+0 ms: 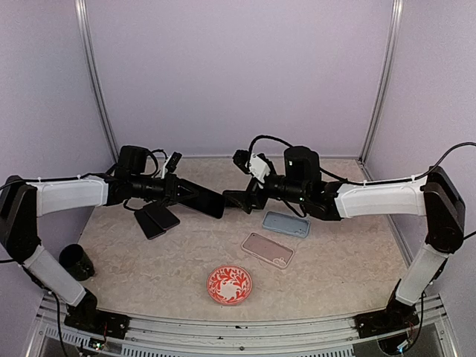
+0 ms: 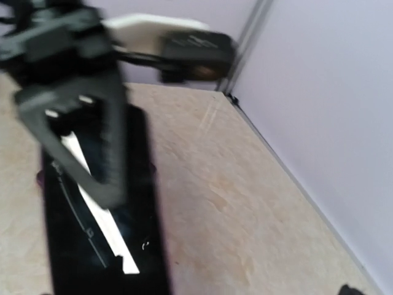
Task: Put the phone into the phone case
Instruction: Pass from the right arm to the left, then move the phone case to the center of the board.
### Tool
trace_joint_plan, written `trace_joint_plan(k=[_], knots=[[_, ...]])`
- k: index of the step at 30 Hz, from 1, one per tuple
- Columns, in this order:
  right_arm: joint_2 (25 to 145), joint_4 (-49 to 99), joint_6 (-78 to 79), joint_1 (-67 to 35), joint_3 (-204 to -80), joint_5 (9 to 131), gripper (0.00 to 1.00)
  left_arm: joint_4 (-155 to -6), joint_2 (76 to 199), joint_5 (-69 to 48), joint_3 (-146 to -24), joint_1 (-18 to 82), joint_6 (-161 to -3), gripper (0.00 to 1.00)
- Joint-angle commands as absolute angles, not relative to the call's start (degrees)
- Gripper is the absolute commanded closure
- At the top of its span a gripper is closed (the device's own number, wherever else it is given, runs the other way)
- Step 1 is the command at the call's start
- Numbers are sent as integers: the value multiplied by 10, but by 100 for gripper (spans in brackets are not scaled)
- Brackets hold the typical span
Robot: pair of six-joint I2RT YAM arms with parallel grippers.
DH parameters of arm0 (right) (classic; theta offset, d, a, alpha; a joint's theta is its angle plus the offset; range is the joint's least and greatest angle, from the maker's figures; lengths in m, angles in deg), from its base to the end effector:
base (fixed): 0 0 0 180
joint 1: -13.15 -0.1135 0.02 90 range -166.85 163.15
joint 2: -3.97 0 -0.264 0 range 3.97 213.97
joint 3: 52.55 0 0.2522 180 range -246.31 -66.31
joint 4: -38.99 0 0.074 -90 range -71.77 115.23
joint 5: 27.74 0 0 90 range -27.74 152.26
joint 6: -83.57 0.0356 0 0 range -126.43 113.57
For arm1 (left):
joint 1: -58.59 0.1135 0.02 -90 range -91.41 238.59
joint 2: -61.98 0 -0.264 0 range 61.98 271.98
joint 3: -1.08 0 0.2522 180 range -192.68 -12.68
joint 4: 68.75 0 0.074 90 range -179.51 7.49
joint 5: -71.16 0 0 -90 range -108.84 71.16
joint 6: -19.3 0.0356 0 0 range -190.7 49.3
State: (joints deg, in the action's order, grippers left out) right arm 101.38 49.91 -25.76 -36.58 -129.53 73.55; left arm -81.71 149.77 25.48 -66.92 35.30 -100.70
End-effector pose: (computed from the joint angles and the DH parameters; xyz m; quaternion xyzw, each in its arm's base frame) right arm 0.2518 0.3080 0.2693 -0.4829 0.5897 0.2410 0.6007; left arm 0.2940 -0.1536 0.2381 0.1328 0.8221 -0.4949 0.2481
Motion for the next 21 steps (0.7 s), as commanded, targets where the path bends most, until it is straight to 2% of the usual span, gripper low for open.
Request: trace_joint_plan(k=[1,7,13,21], knots=[[1012,455,-150,-320,-1333,772,0,-801,1473,239,-665,359,-1017,100],[1050,375,-43,-264,-1390,800,2,-724,1450,245,-643,377,-1049,100],[1079,333,15,-231,-1416,775,4,-720,1442,222,-647,378,-1047,100],[1134,282,87,-193,-1464,770,6,-696,1462,140,-662,377,-1061,100]])
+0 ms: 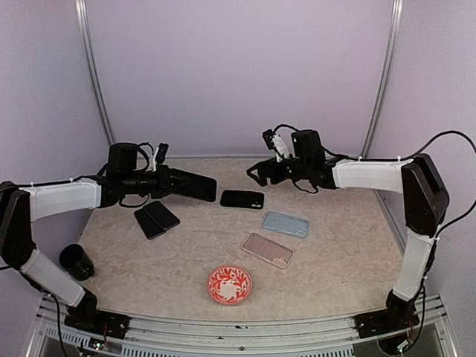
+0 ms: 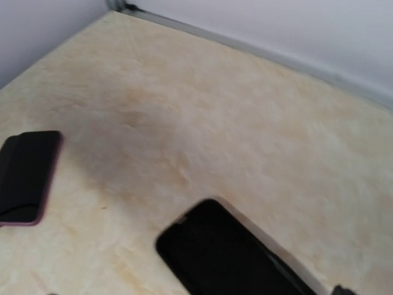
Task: Put the phone into the phone case
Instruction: Move the phone case to the center of the board.
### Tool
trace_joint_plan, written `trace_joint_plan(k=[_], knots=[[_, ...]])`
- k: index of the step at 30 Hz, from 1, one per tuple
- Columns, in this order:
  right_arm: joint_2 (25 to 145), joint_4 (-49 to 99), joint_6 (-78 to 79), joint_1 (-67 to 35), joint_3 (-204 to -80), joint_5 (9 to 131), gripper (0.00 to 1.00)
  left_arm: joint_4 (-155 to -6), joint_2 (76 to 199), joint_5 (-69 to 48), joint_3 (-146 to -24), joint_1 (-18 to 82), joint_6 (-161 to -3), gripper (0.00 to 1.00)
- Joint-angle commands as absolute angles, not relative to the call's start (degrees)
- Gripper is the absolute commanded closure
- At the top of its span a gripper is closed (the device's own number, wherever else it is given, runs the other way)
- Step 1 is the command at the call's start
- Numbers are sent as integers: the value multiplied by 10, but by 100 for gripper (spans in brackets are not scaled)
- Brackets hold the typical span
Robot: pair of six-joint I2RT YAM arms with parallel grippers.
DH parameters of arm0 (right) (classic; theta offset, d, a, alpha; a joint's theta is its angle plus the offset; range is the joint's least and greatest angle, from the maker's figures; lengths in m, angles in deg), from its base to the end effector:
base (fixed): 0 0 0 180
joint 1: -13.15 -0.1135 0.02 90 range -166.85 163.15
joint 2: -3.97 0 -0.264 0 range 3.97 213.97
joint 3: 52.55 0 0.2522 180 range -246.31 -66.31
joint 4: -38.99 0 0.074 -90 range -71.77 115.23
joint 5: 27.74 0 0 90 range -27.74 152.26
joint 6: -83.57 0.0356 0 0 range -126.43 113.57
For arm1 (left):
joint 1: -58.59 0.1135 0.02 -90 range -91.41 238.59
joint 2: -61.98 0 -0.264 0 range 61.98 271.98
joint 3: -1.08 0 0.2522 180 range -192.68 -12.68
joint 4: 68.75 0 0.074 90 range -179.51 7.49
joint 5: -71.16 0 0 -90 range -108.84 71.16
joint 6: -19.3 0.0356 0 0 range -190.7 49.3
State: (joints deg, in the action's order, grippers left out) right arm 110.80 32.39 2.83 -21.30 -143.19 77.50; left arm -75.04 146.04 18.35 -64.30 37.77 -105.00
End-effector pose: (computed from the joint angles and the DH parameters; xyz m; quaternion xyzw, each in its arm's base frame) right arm 0.3563 0.2558 0.2539 -0.2516 0.7896 0.3067 0.4680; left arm 0.2956 -0.1354 0.2521 0.0764 0.8138 -0.4741 0.3272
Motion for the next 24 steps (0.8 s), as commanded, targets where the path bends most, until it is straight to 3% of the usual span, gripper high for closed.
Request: trace_joint_plan(k=[1,24], knots=[[1141,275,99,-188,-1471,772,6,-691,1469,140,-668,377,-1064,100],[1210,251,244,-165,-1487,852,0,-726,1782,154,-930,353,-1053,100]])
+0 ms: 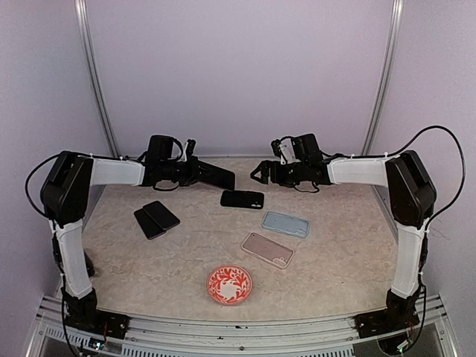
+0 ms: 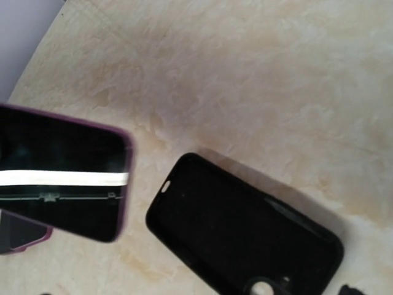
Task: Put the phone into the phone case
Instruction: Move the phone case to the center of the board.
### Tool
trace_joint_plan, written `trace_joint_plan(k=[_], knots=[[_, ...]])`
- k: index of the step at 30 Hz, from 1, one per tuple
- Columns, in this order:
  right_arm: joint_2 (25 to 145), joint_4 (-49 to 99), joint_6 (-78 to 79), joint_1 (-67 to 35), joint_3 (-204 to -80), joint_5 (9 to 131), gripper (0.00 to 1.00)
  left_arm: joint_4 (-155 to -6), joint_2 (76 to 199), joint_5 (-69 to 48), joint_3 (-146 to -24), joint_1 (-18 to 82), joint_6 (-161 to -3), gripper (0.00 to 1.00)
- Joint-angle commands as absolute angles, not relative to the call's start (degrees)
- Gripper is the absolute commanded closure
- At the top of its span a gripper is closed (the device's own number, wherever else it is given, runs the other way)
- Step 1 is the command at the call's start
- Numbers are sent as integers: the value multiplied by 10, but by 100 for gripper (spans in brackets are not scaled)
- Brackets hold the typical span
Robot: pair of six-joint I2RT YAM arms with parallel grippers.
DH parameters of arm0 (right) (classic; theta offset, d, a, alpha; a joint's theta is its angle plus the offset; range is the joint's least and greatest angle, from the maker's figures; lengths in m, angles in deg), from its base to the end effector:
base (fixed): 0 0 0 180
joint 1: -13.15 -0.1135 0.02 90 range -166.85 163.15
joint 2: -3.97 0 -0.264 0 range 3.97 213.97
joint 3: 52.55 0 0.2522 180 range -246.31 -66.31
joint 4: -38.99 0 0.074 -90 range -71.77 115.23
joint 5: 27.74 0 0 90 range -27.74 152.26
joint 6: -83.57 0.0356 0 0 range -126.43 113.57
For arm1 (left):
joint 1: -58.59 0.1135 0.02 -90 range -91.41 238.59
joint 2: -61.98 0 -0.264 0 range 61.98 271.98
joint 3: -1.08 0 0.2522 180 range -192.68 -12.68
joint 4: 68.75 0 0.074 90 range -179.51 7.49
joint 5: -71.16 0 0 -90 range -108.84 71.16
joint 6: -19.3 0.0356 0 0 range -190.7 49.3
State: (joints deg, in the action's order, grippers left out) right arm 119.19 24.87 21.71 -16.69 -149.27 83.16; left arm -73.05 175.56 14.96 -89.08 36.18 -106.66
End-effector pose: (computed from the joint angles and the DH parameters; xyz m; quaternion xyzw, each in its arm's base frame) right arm 0.3944 0.2409 0.2145 -0.0999 0.8613 0.3680 0.3358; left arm 0.4073 -0.1894 0.2070 0.0527 0.8310 -0.4585 0.3107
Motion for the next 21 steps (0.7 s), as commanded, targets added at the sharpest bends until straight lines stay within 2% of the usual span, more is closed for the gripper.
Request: trace_joint_plan(k=[1,21], knots=[[1213,251,248,-165,-1486,855,0,-726,1789,156,-936,352,-1052,100],[1267,272,272,-157,-1490,833,0,-739,1923,188,-1054,336,-1076,100]])
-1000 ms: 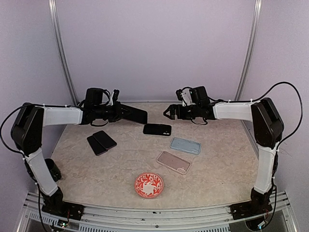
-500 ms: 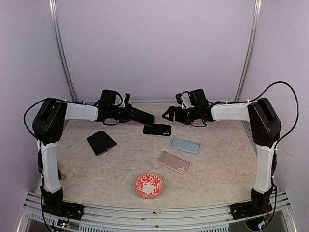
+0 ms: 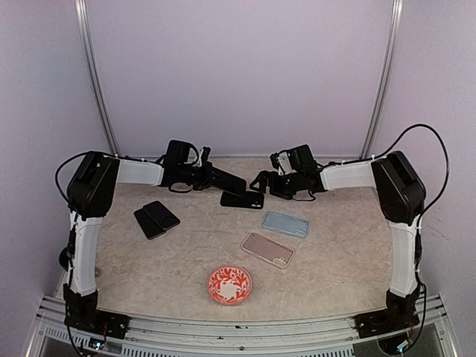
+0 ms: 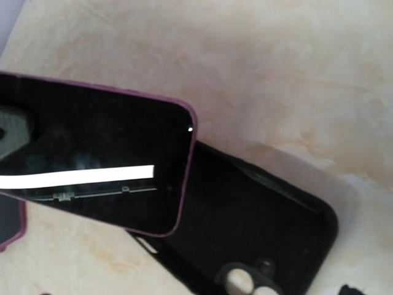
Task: Put the phone into the phone case
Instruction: Move the phone case to the center of the board.
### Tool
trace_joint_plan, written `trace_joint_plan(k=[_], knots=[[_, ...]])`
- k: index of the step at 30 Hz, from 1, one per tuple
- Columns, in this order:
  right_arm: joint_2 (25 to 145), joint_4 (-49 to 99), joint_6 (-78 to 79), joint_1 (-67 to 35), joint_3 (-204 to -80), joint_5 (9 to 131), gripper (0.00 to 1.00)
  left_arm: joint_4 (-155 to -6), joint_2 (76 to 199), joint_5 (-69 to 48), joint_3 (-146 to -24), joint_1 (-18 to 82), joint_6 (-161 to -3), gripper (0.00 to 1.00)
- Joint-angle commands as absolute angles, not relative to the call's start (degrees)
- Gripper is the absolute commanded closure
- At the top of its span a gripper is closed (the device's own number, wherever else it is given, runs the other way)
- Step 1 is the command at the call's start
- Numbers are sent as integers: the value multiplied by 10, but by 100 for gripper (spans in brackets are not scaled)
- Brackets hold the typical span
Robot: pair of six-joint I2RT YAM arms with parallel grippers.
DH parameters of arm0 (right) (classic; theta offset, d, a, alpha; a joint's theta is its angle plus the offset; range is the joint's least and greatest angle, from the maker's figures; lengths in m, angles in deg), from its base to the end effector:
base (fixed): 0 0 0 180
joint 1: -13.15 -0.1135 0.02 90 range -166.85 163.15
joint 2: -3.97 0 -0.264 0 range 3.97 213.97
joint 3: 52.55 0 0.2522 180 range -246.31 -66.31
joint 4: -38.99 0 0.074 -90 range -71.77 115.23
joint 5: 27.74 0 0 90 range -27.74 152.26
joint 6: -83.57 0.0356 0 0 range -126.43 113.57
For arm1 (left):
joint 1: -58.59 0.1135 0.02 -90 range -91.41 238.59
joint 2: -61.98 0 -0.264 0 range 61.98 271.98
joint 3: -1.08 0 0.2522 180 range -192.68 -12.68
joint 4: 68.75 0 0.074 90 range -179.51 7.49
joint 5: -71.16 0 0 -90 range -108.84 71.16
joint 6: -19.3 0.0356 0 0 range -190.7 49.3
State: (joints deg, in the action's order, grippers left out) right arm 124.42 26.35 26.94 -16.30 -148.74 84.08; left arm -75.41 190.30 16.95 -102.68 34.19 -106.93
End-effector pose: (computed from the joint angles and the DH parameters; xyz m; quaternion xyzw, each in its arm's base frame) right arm 0.4022 0.2423 0.1732 -0.0545 0.8808 0.3732 0.2863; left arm 0.4477 -0.2259 0.1625 0.0645 0.8403 -0.4668 0.2680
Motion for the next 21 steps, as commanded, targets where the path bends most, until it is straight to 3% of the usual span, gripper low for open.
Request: trace_joint_plan(k=[1,21], knots=[[1270,271,270,-156,-1492,831,0,-736,1926,190,-1056,336,-1079,100],[1325,295,266,-157,-1530,888,2,-775,1958,198,-1069,329,-1105,100]])
